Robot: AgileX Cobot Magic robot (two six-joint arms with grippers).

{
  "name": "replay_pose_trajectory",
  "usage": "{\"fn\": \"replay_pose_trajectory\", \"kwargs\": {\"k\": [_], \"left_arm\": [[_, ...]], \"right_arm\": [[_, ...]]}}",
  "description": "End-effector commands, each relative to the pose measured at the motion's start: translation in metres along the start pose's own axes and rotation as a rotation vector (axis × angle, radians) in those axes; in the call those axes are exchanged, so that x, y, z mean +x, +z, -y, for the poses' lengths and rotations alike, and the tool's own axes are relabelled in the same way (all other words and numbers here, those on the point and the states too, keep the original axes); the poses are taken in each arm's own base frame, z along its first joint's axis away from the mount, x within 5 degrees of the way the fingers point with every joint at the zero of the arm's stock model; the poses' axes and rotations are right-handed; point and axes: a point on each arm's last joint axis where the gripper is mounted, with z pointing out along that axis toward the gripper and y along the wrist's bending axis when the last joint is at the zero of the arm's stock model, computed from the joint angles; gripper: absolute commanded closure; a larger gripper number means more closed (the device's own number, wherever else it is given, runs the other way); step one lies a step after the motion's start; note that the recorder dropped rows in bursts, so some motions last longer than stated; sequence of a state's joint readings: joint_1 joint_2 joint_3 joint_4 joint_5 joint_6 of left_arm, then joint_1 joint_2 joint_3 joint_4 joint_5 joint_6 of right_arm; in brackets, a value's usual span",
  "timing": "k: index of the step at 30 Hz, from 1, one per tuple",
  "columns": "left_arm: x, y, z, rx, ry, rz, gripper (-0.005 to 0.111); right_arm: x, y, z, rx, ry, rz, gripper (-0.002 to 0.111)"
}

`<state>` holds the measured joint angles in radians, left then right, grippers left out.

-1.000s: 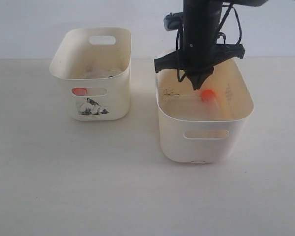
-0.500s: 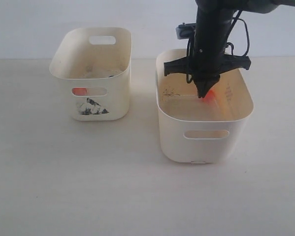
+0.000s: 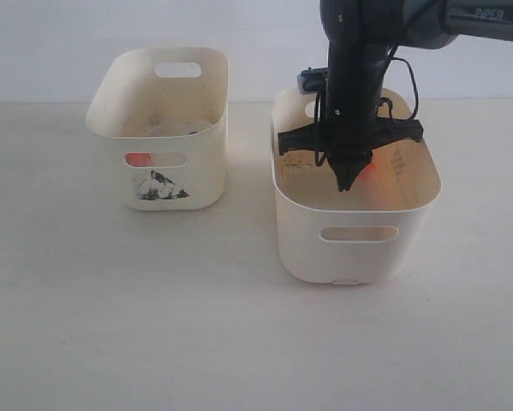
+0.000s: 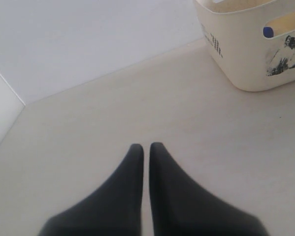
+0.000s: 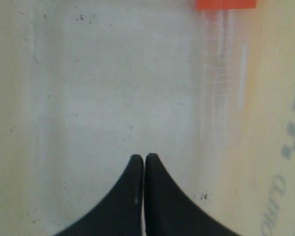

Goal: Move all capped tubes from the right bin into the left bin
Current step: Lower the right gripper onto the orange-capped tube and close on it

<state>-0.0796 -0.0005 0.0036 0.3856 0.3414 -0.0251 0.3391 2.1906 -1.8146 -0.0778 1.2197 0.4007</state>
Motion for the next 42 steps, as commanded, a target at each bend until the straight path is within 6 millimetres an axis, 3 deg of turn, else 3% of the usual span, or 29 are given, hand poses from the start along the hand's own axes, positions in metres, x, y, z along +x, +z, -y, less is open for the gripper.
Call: {"fn": "replay_pose_trajectory", "kwargs": {"k": [1, 4, 6, 10, 12, 42], "left_arm": [[-0.0016, -0.0003, -0.0001, 0.005, -0.011, 0.010, 0.102], [-0.0016, -0.0003, -0.0001, 0.005, -0.011, 0.010, 0.102], [-0.0016, -0.0003, -0.0001, 0.005, -0.011, 0.010, 0.102], [-0.0016, -0.0003, -0.0001, 0.005, -0.011, 0.010, 0.102], [-0.0016, -0.0003, -0.0001, 0.005, -0.011, 0.010, 0.102], [-0.0016, -0.0003, -0.0001, 0.005, -0.011, 0.010, 0.102]], "right_arm": [[-0.0005, 0.0019, 0.0007, 0.008, -0.012, -0.002, 0.108], [-0.0007, 0.0048, 0.0006, 0.012, -0.039, -0.008, 0.101], [-0.0008, 0.0081, 0.0003, 0.014, -0.068, -0.015, 0.090], [-0.0018, 0.0081, -0.0001, 0.010, -0.068, -0.003, 0.053], [-0.0027, 0.0088, -0.0006, 0.006, -0.068, 0.005, 0.046], [-0.0092, 0.0099, 0.0075, 0.060, -0.093, 0.056, 0.044]]}}
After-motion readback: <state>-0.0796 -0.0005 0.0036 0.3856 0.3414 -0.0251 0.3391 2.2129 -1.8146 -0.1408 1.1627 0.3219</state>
